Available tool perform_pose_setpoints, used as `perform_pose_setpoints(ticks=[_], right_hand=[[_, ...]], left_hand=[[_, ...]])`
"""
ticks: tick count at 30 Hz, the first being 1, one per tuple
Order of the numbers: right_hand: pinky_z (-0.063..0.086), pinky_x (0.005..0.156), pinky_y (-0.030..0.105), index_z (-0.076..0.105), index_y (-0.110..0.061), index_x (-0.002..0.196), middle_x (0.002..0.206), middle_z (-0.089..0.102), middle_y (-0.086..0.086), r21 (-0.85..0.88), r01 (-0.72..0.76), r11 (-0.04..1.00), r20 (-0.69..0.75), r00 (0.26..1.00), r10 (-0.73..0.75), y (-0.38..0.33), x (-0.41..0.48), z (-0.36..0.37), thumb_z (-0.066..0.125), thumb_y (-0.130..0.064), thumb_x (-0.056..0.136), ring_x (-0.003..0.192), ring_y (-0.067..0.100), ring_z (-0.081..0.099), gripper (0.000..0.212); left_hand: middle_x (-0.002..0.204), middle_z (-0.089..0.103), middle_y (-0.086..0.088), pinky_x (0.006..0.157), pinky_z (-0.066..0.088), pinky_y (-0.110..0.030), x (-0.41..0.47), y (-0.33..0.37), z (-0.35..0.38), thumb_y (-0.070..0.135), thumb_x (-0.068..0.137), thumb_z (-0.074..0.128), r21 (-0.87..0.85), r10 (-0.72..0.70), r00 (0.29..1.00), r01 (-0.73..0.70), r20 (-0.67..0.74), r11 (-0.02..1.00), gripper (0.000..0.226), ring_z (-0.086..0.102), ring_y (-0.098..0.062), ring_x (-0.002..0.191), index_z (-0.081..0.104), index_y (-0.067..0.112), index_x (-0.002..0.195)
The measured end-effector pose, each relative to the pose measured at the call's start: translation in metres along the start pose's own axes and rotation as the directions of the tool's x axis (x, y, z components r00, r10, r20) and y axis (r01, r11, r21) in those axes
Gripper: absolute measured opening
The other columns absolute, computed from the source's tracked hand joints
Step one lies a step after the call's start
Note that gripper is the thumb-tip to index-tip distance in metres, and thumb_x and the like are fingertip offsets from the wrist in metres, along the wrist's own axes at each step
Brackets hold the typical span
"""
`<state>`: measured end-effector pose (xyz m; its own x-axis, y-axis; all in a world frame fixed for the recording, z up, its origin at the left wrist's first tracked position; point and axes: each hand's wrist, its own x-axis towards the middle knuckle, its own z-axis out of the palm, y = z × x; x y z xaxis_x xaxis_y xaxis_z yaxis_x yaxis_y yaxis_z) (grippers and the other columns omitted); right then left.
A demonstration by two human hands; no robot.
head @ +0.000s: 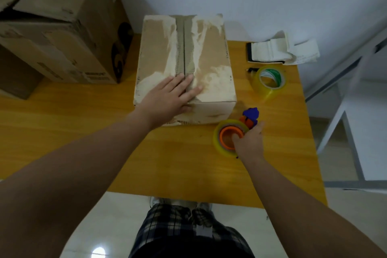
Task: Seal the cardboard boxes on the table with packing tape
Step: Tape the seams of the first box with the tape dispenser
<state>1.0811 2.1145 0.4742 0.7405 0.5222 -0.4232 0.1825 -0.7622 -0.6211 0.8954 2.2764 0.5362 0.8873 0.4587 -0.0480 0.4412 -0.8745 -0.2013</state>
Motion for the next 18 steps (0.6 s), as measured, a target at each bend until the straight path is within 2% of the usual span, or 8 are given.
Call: perform_pose_setpoints(ticks=[3,6,8,10,12,14,16,18], right_hand=[[0.051,0.073,0.042,0.034,-0.002,0.133,0.123,0.052,0.018,-0.038,-0.066,0.997,-0.028,0.997,0.065,0.005,0.015,0.003,0.069,-0.019,0.085,0.104,0.036,0.056,0.061],[0.042,0.058,0.037,0.041,-0.007,0.108,0.102,0.053,0.012,-0.041,-0.086,0.995,-0.034,0.996,0.084,0.008,0.022,0.004,0.074,-0.019,0.080,0.087,0.032,0.057,0.045],[0.040,0.058,0.036,0.038,-0.012,0.098,0.091,0.049,0.006,0.017,-0.052,0.999,-0.039,0.998,0.052,0.012,0.021,0.005,0.075,-0.015,0.078,0.081,0.028,0.053,0.042],[0.038,0.057,0.032,0.035,-0.013,0.097,0.085,0.045,0.001,0.095,-0.005,0.995,-0.059,0.998,0.011,0.014,0.015,0.003,0.073,-0.008,0.077,0.077,0.025,0.050,0.043],[0.036,0.048,0.023,0.035,-0.013,0.101,0.079,0.044,-0.004,0.177,0.086,0.981,-0.073,0.995,-0.074,0.015,0.006,-0.001,0.071,0.000,0.076,0.068,0.022,0.050,0.045],[0.036,0.041,0.016,0.039,-0.012,0.110,0.078,0.046,-0.007,0.249,0.218,0.943,-0.085,0.975,-0.204,0.015,-0.007,-0.003,0.069,0.006,0.075,0.060,0.014,0.051,0.049],[0.039,0.043,0.015,0.040,-0.014,0.118,0.081,0.050,-0.009,0.345,0.330,0.879,-0.105,0.944,-0.313,0.012,-0.022,-0.005,0.067,0.010,0.073,0.058,0.005,0.054,0.058],[0.039,0.045,0.014,0.040,-0.026,0.117,0.087,0.051,-0.011,0.396,0.412,0.821,-0.105,0.908,-0.406,0.005,-0.037,-0.007,0.067,0.010,0.073,0.061,-0.001,0.054,0.063]], left_hand=[[0.155,0.019,-0.013,0.117,0.012,-0.045,-0.011,0.020,0.001,0.025,0.098,0.024,-0.049,-0.095,0.993,0.092,-0.071,0.995,0.054,0.015,-0.030,0.144,0.008,0.019,0.150],[0.154,0.023,-0.014,0.117,0.007,-0.040,-0.020,0.040,0.004,0.003,0.088,0.028,-0.223,-0.203,0.974,0.177,-0.100,0.959,0.063,0.017,-0.028,0.143,0.019,0.016,0.149],[0.153,0.026,-0.015,0.115,0.009,-0.040,-0.020,0.039,0.008,0.008,0.094,0.038,-0.254,-0.216,0.970,0.184,-0.106,0.949,0.056,0.021,-0.029,0.142,0.025,0.015,0.148],[0.150,0.031,-0.018,0.114,0.014,-0.044,-0.018,0.030,0.010,0.022,0.098,0.042,-0.198,-0.192,0.976,0.169,-0.104,0.966,0.052,0.026,-0.032,0.140,0.030,0.012,0.147],[0.150,0.031,-0.017,0.114,0.014,-0.046,-0.013,0.018,0.009,0.028,0.097,0.044,-0.169,-0.171,0.983,0.157,-0.068,0.973,0.054,0.026,-0.032,0.139,0.029,0.011,0.147],[0.151,0.029,-0.012,0.115,0.010,-0.043,-0.007,0.011,0.002,0.033,0.098,0.044,-0.252,-0.195,0.980,0.180,-0.035,0.951,0.054,0.024,-0.028,0.140,0.029,0.016,0.147],[0.150,0.030,-0.007,0.116,0.010,-0.040,-0.002,0.009,-0.012,0.034,0.100,0.039,-0.475,-0.256,0.966,0.233,0.016,0.849,0.046,0.024,-0.025,0.139,0.036,0.020,0.143],[0.140,0.045,-0.006,0.110,0.026,-0.039,-0.003,0.013,-0.032,0.034,0.101,0.035,-0.718,-0.326,0.940,0.299,0.106,0.628,0.039,0.037,-0.022,0.131,0.052,0.017,0.132]])
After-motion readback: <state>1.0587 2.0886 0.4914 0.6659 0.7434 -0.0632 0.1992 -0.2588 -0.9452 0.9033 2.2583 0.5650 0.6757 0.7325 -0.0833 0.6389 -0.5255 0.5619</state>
